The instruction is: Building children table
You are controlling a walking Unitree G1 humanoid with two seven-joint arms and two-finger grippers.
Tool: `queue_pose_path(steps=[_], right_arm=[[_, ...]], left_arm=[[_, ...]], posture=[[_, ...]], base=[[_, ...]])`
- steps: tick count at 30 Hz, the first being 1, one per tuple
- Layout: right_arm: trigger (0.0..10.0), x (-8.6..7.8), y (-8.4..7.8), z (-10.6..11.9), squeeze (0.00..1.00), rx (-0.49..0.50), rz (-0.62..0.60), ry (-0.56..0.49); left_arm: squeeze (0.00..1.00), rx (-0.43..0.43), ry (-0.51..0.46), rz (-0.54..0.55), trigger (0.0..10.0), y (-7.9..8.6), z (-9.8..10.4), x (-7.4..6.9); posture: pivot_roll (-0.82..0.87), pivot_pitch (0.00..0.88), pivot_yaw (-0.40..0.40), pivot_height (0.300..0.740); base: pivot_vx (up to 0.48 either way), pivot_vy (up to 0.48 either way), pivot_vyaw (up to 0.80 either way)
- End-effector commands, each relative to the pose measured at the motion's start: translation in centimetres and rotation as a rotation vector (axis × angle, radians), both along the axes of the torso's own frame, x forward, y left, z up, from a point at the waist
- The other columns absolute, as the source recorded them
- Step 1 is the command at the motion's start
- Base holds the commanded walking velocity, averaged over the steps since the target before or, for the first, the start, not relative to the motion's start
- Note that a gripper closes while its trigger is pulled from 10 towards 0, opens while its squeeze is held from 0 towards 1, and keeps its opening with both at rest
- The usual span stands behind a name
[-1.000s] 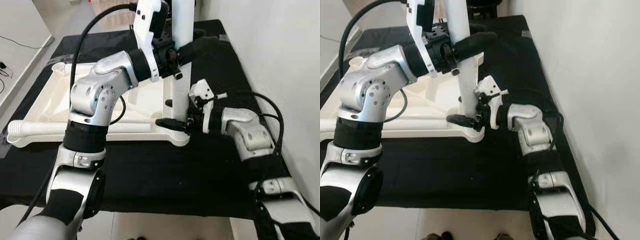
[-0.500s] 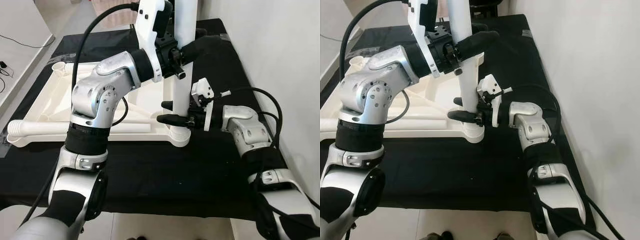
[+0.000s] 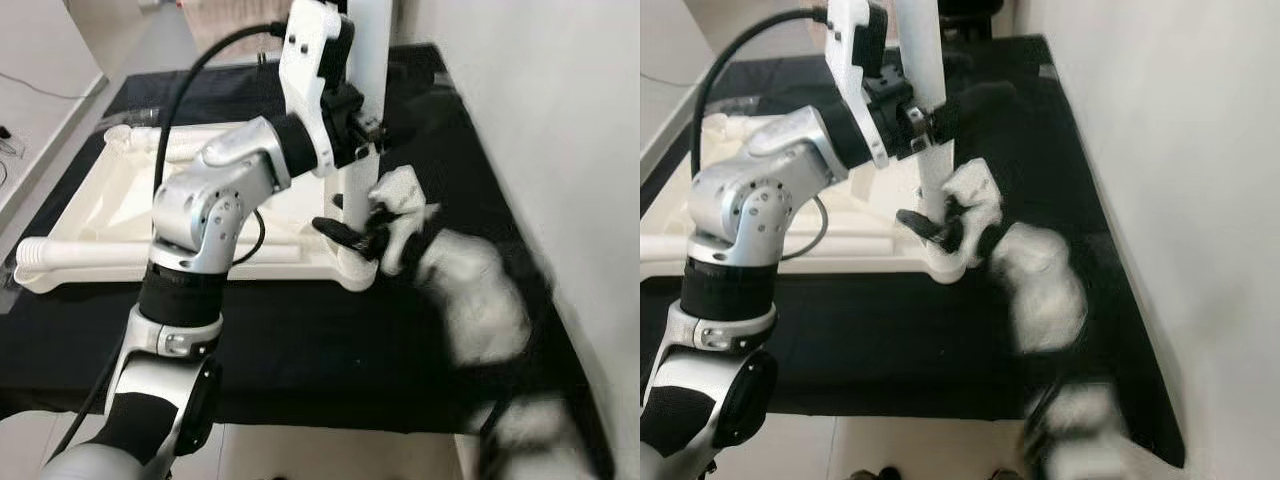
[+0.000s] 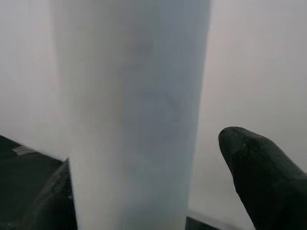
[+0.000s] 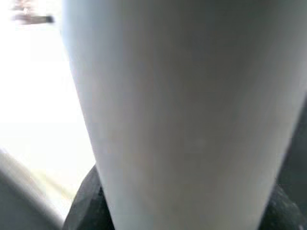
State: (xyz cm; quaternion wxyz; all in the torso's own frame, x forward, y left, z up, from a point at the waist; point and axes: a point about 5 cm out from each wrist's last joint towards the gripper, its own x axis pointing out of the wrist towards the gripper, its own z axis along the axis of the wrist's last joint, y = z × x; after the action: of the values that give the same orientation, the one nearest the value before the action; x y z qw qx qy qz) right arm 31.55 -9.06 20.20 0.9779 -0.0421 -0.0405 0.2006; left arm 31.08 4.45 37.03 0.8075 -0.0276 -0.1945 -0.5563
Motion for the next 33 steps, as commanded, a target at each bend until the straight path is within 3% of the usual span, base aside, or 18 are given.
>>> queue_pose_path(steps=[1, 8, 12, 13, 14, 15, 17, 19, 21, 22, 28, 33], right_arm=[[0.0, -0.6, -0.9, -4.9, 0.00, -0.032, -0.117, 0.246], [0.0, 0.8, -0.3, -4.6, 0.00, -0.029, -0.091, 0.231], [0.0, 1.4, 0.9, -3.8, 0.00, -0.034, -0.052, 0.218], [7.6, 1.2, 1.0, -3.5, 0.00, -0.039, -0.062, 0.222], [7.6, 1.2, 1.0, -3.5, 0.00, -0.039, -0.062, 0.222], [10.0, 1.1, 1.2, -3.3, 0.00, -0.035, -0.062, 0.219], [10.0, 0.9, 1.3, -2.9, 0.00, -0.029, -0.066, 0.214], [10.0, 0.9, 1.3, -2.1, 0.00, 0.006, -0.046, 0.194], [10.0, 0.9, 1.3, -2.1, 0.00, 0.006, -0.046, 0.194], [10.0, 1.1, 1.0, -1.4, 1.00, 0.024, 0.023, 0.158], [10.0, 1.7, 0.5, -0.5, 1.00, 0.028, 0.097, 0.104], [10.0, 2.1, 0.3, -0.1, 1.00, 0.019, 0.152, 0.094]], left_arm=[[0.00, -0.004, 0.005, 0.004, 10.0, 1.3, 0.0, 0.3], [0.00, 0.031, 0.024, -0.014, 10.0, 0.5, -1.6, 0.7], [0.00, 0.062, 0.023, -0.030, 10.0, -0.5, -2.3, -0.8], [0.00, 0.078, 0.017, -0.047, 10.0, -0.8, -2.5, -1.6], [0.00, 0.078, 0.017, -0.047, 10.0, -0.8, -2.5, -1.6], [0.00, 0.094, 0.012, -0.063, 10.0, -1.0, -2.8, -2.4], [0.00, 0.111, 0.011, -0.083, 10.0, -0.4, -3.2, -3.2], [0.00, 0.134, 0.015, -0.118, 10.0, 1.3, -4.0, -4.5], [0.00, 0.134, 0.015, -0.118, 10.0, 1.3, -4.0, -4.5], [0.00, 0.128, 0.023, -0.120, 10.0, 2.8, -4.3, -5.6], [0.00, 0.114, 0.020, -0.062, 10.0, 4.9, -4.2, -6.2], [0.00, 0.115, 0.020, -0.025, 10.0, 5.1, -4.2, -6.2]], posture=[[-0.05, 0.201, 0.092, 0.740], [-0.05, 0.187, 0.086, 0.740], [-0.04, 0.182, 0.081, 0.740], [-0.04, 0.185, 0.083, 0.740], [-0.04, 0.185, 0.083, 0.740], [-0.04, 0.185, 0.083, 0.740], [-0.03, 0.186, 0.081, 0.740], [-0.03, 0.191, 0.077, 0.740], [-0.03, 0.191, 0.077, 0.740], [-0.02, 0.193, 0.071, 0.740], [-0.01, 0.194, 0.062, 0.740], [-0.01, 0.194, 0.057, 0.740]], base=[[0.000, 0.000, 0.00], [0.000, 0.000, 0.00], [0.000, 0.000, 0.00], [0.000, 0.000, 0.00], [0.000, 0.000, 0.00], [0.000, 0.000, 0.00], [0.000, 0.000, 0.00], [0.000, 0.000, 0.00], [0.000, 0.000, 0.00], [0.000, 0.000, 0.00], [0.000, 0.000, 0.00], [0.000, 0.000, 0.00]])
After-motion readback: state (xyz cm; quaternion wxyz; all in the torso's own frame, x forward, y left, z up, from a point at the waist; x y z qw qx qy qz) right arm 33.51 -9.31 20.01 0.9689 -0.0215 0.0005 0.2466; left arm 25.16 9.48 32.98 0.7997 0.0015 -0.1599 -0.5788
